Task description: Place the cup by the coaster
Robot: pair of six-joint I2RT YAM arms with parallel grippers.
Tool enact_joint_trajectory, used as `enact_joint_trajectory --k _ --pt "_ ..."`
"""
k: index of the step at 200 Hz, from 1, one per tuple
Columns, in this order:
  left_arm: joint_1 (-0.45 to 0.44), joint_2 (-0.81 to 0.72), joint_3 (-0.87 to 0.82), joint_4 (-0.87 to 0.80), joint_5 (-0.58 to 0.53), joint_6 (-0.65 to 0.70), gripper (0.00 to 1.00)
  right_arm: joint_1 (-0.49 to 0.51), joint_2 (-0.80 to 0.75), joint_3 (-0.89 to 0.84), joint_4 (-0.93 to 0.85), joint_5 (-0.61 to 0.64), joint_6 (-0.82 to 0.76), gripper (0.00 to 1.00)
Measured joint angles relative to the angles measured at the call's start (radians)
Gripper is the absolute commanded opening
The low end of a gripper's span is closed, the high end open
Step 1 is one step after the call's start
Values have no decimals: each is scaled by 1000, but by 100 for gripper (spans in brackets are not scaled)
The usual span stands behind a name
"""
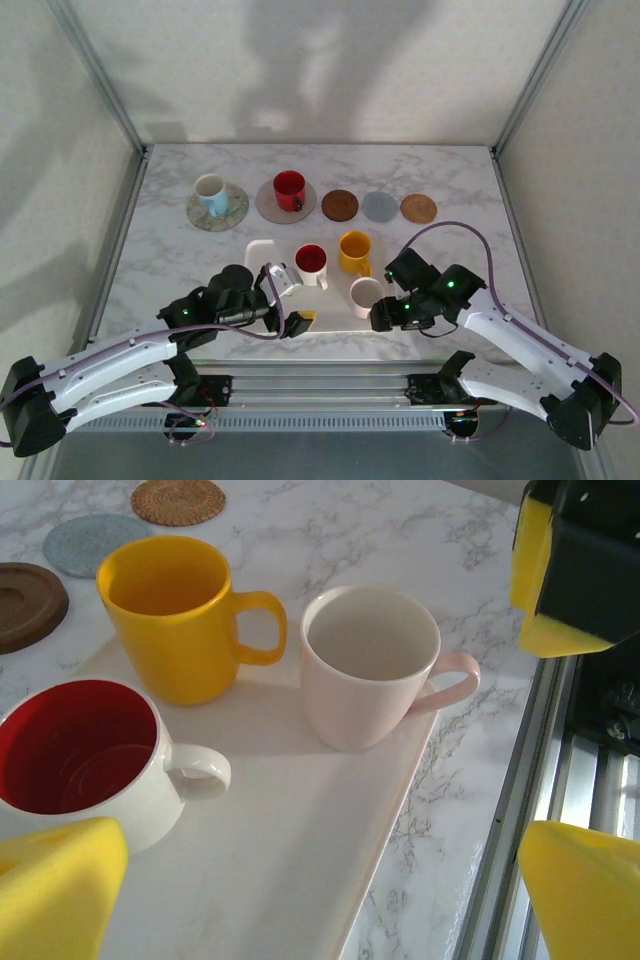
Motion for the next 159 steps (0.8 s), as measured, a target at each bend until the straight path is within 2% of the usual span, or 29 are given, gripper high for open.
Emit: enact_joint_trajectory --k 62,100,159 --pt "0 44 -1 15 0 0 100 6 78 -51 113 -29 14 56" --pt "0 47 -1 23 0 -3 100 11 123 -56 152 -26 11 46" --pt "0 45 2 5 -2 -3 100 14 154 -70 190 10 6 41"
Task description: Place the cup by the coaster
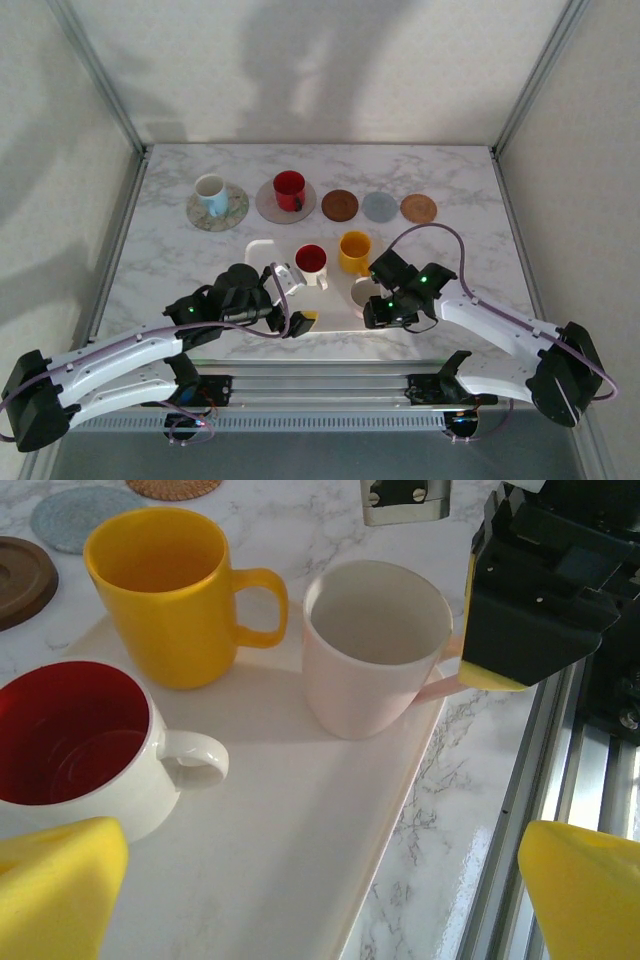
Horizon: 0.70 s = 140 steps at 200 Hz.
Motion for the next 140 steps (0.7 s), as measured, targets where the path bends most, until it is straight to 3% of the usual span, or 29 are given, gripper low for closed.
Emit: enact_joint_trajectory --k 140 --pt "0 0 0 1 -18 -3 100 36 61 -20 58 49 -23 40"
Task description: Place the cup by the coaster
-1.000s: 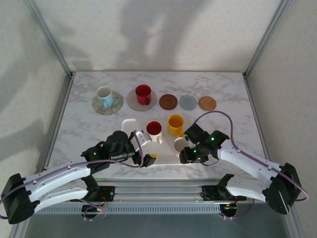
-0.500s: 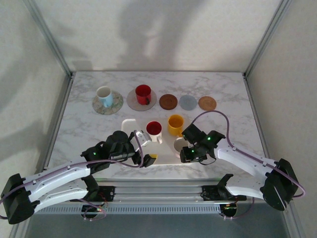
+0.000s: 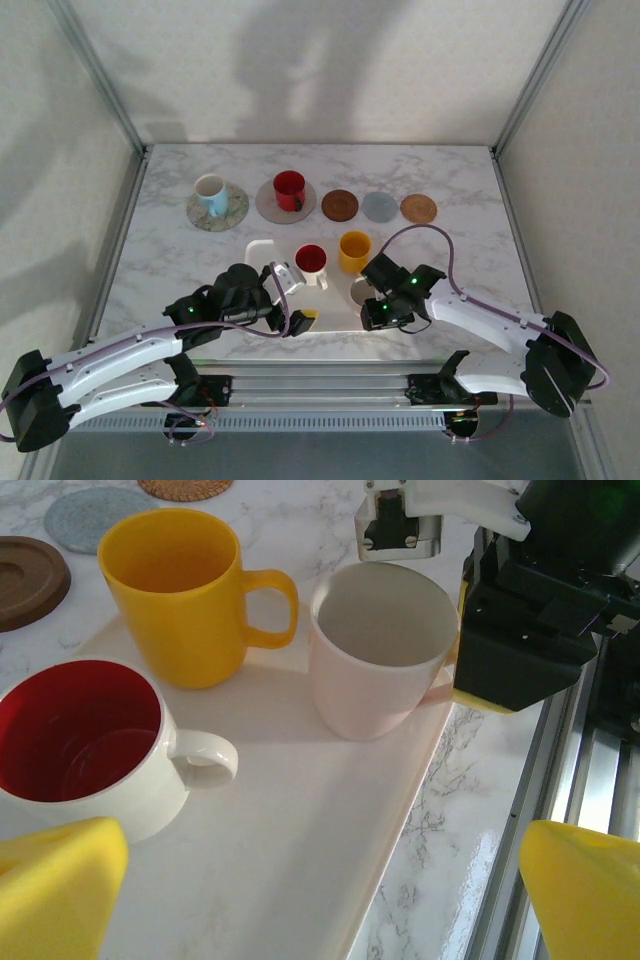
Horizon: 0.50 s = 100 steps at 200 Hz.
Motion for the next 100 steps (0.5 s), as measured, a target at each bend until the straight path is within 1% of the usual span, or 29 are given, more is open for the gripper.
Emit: enact_joint_trajectory --k 33,100 --pt "0 0 0 0 -3 0 100 8 12 0 7 6 -6 38" --pt "0 0 0 1 -4 0 100 20 13 0 19 29 -6 30"
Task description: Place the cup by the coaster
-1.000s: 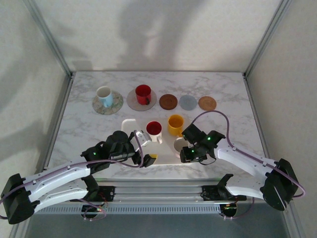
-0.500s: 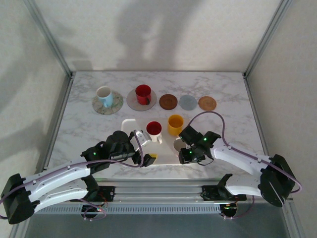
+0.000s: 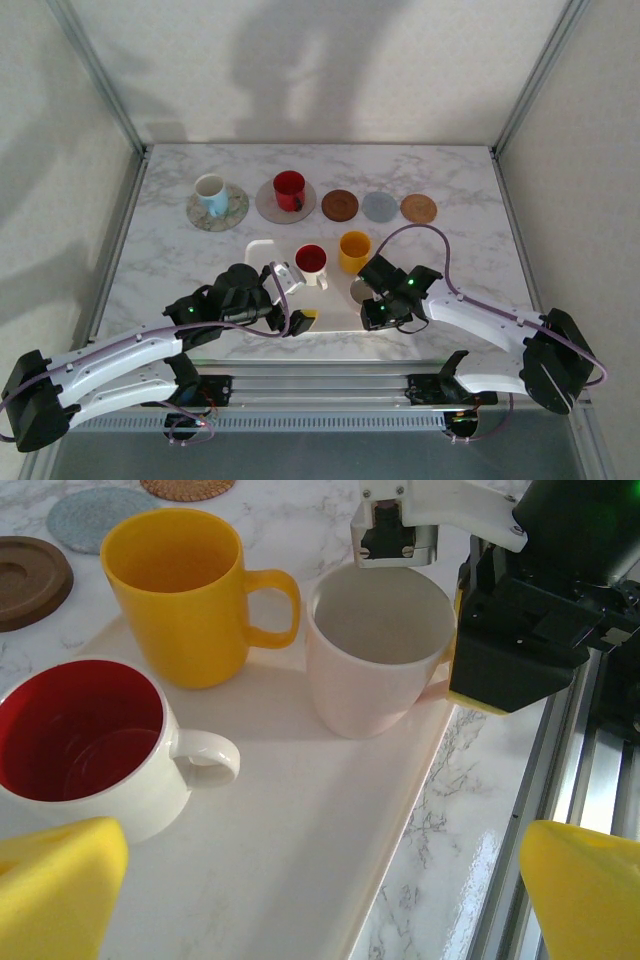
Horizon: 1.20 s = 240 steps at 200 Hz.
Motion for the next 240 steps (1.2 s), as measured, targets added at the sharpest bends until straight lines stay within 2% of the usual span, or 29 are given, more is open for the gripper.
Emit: enact_joint_trajectory --k 30,147,182,240 --pt "0 0 0 0 0 0 100 13 0 0 0 15 0 23" --pt "0 -38 13 -63 -30 0 100 34 -92 -30 -38 21 0 13" --pt "0 -48 53 -120 -42 0 100 36 -147 -30 -64 18 -6 0" --pt "0 -82 141 -182 -71 0 100 37 -268 -28 -105 25 -8 0"
